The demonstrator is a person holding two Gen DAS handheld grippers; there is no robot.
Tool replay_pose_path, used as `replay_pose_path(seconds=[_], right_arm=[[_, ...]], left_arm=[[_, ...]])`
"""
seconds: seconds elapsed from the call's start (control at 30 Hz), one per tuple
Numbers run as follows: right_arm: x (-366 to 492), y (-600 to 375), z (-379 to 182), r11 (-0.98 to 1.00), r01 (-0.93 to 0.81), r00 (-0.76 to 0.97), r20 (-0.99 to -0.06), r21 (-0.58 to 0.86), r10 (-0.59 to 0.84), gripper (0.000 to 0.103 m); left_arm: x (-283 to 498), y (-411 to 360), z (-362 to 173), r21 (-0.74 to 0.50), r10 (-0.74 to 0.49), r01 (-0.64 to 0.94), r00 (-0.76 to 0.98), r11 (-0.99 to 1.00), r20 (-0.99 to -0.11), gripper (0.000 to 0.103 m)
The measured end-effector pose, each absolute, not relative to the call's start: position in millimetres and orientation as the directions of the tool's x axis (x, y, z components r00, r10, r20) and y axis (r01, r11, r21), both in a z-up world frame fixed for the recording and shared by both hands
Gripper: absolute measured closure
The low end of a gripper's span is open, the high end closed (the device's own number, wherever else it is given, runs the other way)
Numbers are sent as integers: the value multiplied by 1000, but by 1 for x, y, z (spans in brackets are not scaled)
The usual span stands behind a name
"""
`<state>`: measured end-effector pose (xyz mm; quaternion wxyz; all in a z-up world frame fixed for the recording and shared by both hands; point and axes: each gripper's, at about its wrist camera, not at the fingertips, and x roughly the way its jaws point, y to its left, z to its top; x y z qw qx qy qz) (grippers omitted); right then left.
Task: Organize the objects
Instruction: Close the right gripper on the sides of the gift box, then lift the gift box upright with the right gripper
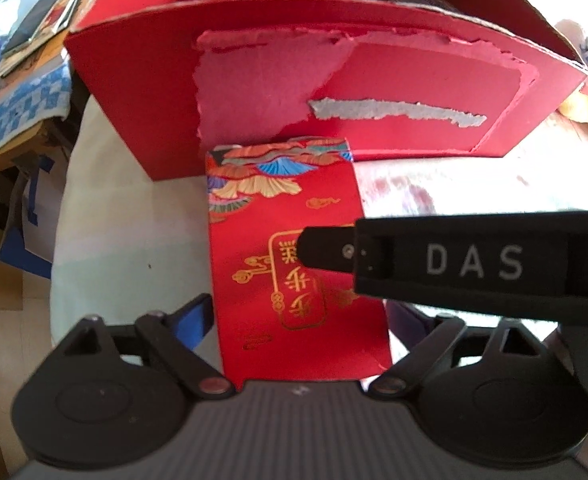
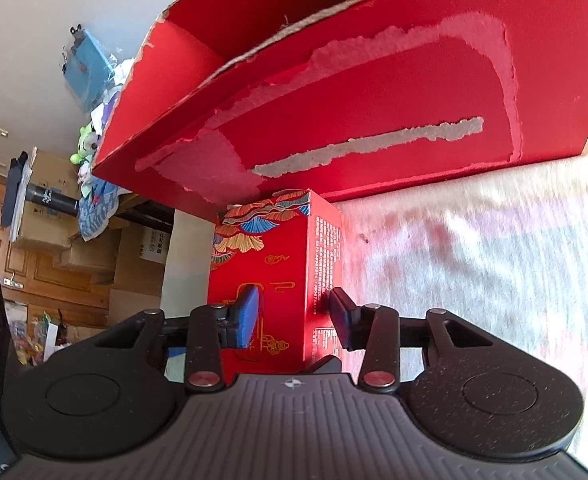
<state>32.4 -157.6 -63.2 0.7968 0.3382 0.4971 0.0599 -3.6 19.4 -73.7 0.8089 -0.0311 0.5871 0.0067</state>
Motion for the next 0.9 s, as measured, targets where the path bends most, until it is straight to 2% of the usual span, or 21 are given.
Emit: replay_pose_path(seconds=[0.27,0.43,0.9], right_arm=[[31,-158,-68,747,256,509,-742,614,436,52],[29,-159,-74,720,272,505,-732,638,458,43],[23,-166,-75,704,265,516,-714,659,474,43]], left_arm=[[-1,20,-79,-42,-27,-43,308,998,-951,17],[-1,20,-82,-38,-25,-36,313,999,-950,17],[-2,15,-85,-8,-3,-15,307,1000,-952,18]])
